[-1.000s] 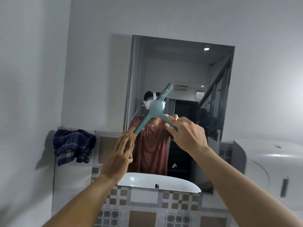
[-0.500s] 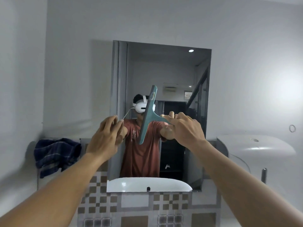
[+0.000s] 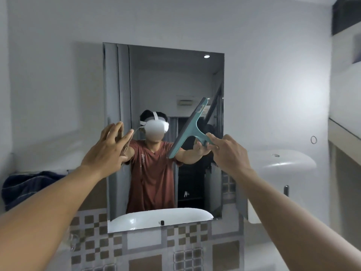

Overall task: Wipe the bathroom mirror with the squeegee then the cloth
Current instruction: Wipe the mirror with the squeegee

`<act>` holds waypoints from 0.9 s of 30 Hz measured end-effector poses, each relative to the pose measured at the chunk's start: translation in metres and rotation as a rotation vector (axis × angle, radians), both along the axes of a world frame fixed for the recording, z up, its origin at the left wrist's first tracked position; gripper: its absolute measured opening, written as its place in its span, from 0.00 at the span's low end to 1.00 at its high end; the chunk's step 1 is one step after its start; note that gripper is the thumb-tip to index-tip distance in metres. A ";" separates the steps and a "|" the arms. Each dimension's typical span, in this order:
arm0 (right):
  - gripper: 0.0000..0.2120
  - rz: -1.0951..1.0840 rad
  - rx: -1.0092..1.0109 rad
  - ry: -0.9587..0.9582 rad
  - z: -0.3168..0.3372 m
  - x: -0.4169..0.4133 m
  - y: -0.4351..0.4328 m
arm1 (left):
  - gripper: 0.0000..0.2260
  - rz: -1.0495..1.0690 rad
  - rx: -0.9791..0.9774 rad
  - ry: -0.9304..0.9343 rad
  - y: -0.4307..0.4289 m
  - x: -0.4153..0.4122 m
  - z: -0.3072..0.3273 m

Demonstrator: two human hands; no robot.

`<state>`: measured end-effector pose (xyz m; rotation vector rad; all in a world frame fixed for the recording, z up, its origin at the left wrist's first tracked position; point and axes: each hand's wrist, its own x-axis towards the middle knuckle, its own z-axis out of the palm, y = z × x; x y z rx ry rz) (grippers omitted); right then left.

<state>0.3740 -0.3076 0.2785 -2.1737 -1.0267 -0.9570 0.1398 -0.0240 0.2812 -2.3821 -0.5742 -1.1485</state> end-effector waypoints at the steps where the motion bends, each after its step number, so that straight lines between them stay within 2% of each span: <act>1: 0.20 0.003 0.015 0.022 -0.004 0.001 -0.001 | 0.43 -0.003 0.002 -0.001 0.000 0.000 0.000; 9: 0.16 -0.003 0.114 0.174 -0.032 -0.006 0.003 | 0.44 -0.012 0.002 -0.006 0.002 0.001 0.001; 17: 0.20 0.024 0.230 0.299 -0.061 -0.018 0.007 | 0.42 -0.015 0.008 0.002 0.001 -0.003 0.005; 24: 0.18 0.034 0.299 0.364 -0.082 -0.036 0.019 | 0.40 -0.005 0.045 0.006 0.000 -0.005 0.007; 27: 0.19 0.031 0.330 0.376 -0.092 -0.042 0.028 | 0.36 0.014 0.074 0.010 -0.002 -0.006 0.010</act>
